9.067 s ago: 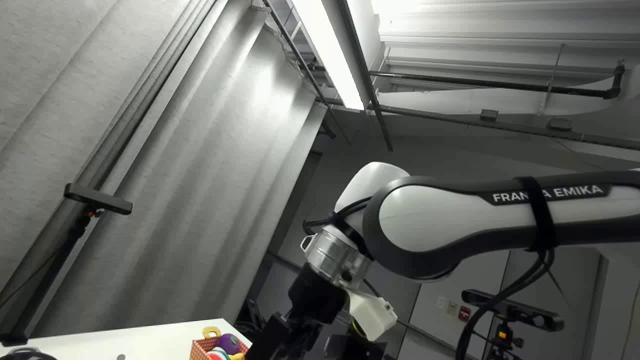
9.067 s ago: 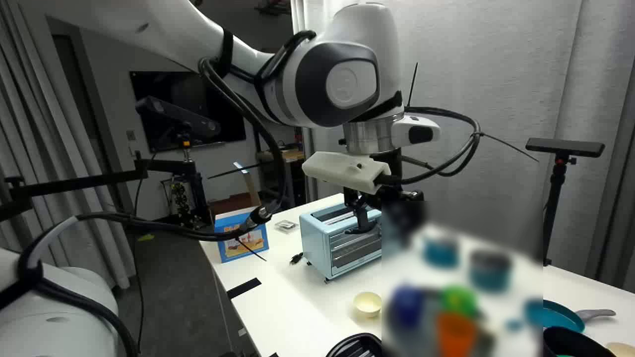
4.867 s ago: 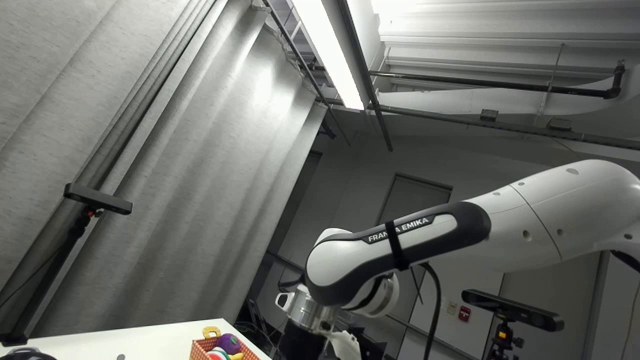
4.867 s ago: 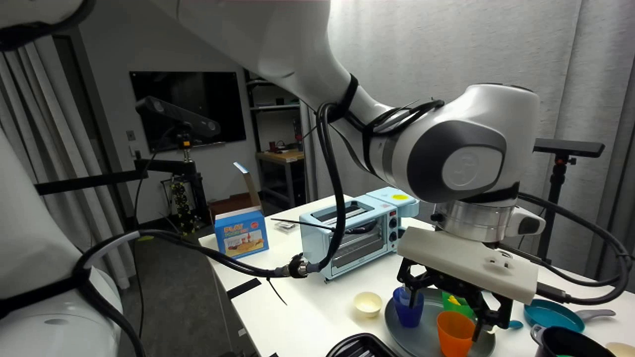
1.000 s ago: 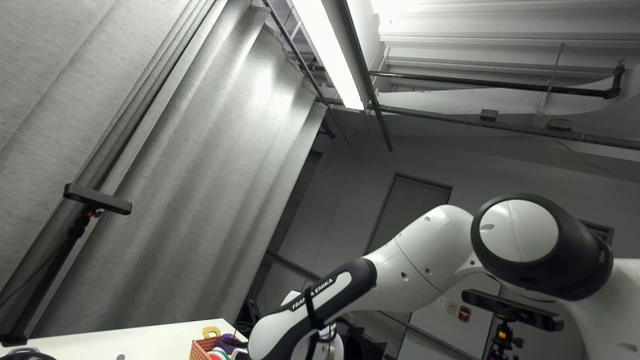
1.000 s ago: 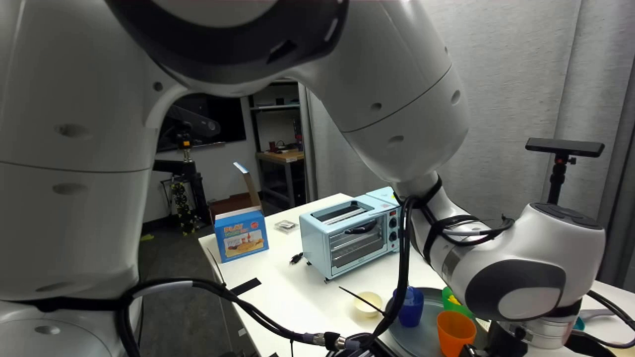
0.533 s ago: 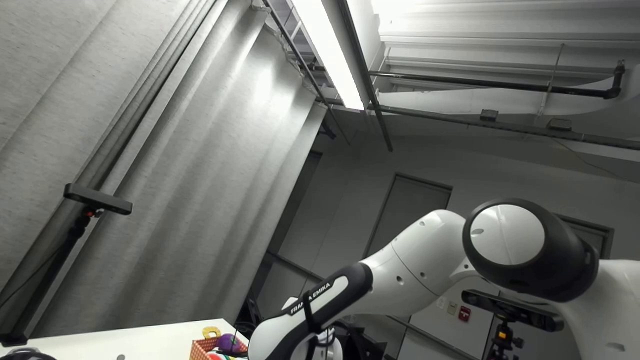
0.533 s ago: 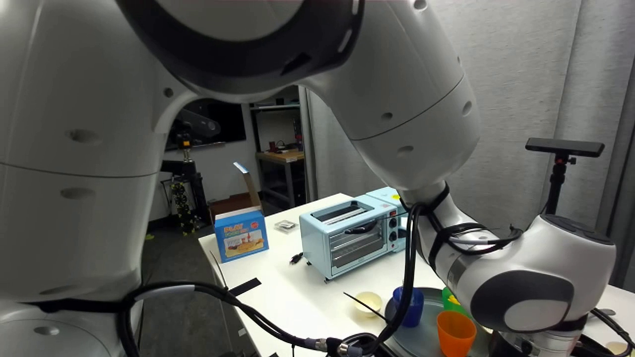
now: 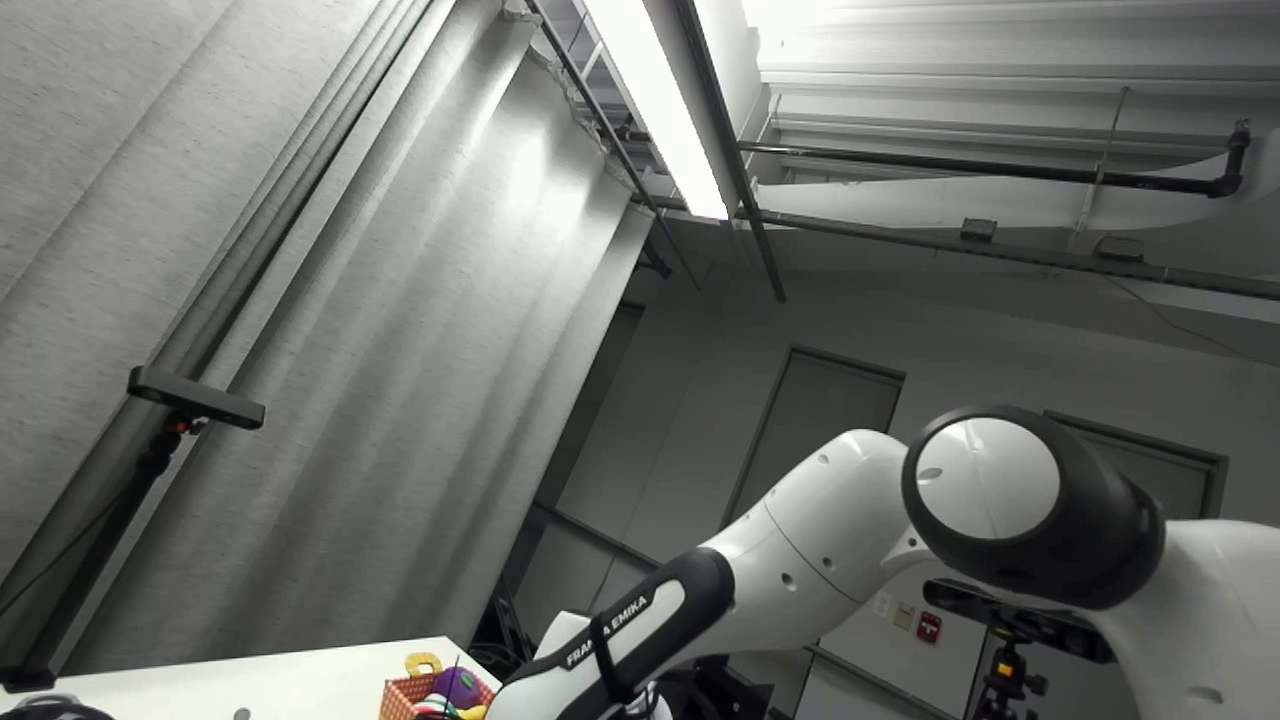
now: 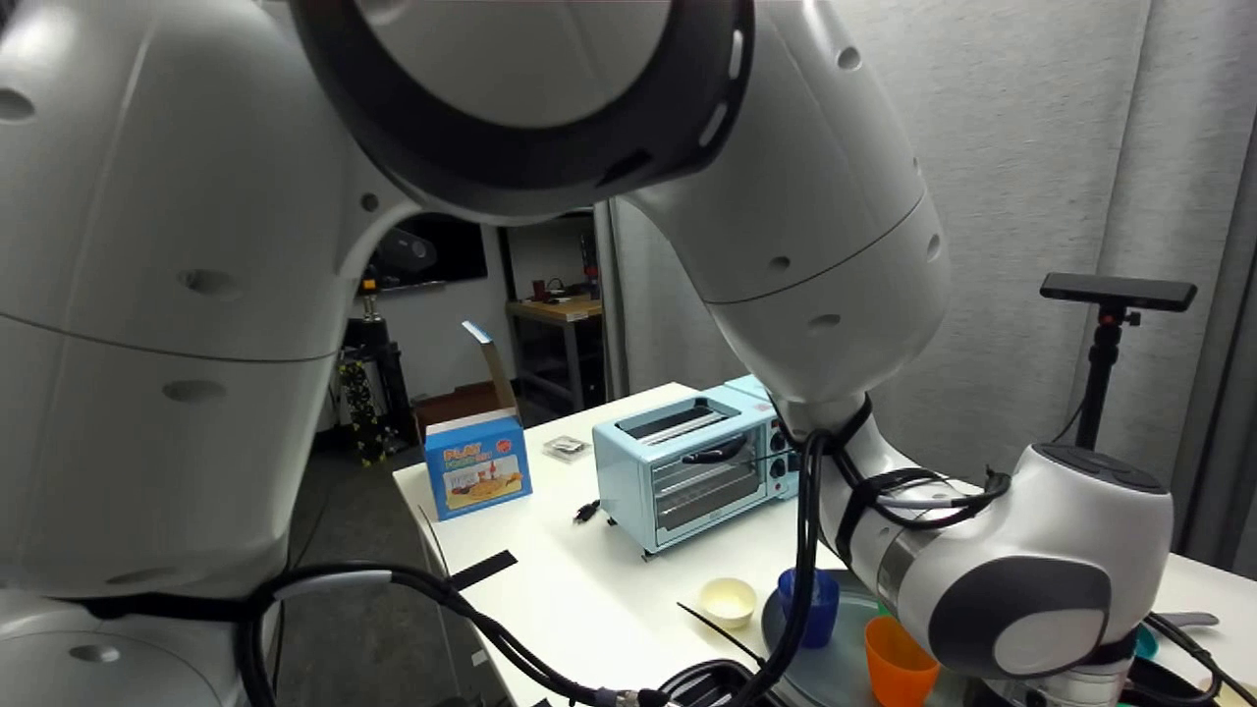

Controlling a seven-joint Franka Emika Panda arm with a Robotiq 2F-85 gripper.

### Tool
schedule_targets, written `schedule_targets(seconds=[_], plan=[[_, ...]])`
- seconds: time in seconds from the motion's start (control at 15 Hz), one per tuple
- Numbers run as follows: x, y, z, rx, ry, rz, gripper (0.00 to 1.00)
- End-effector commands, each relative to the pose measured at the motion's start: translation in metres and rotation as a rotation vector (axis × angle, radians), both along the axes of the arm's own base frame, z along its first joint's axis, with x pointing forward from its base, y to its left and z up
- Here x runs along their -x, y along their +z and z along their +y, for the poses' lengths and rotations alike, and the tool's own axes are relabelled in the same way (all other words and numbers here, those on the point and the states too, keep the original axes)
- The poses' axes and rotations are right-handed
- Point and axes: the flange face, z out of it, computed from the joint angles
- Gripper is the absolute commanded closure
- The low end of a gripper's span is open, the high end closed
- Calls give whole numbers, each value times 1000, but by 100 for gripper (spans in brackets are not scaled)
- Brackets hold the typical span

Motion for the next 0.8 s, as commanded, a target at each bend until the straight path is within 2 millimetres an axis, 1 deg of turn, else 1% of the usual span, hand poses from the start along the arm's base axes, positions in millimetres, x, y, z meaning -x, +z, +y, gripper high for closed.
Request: schedule_targets(seconds=[0.0,0.4,0.73], plan=[[-7,-11,0,39,-5,-56,0],[-5,-27,-2,56,-23,-94,0],[-4,-35,-1,60,-39,-96,0]])
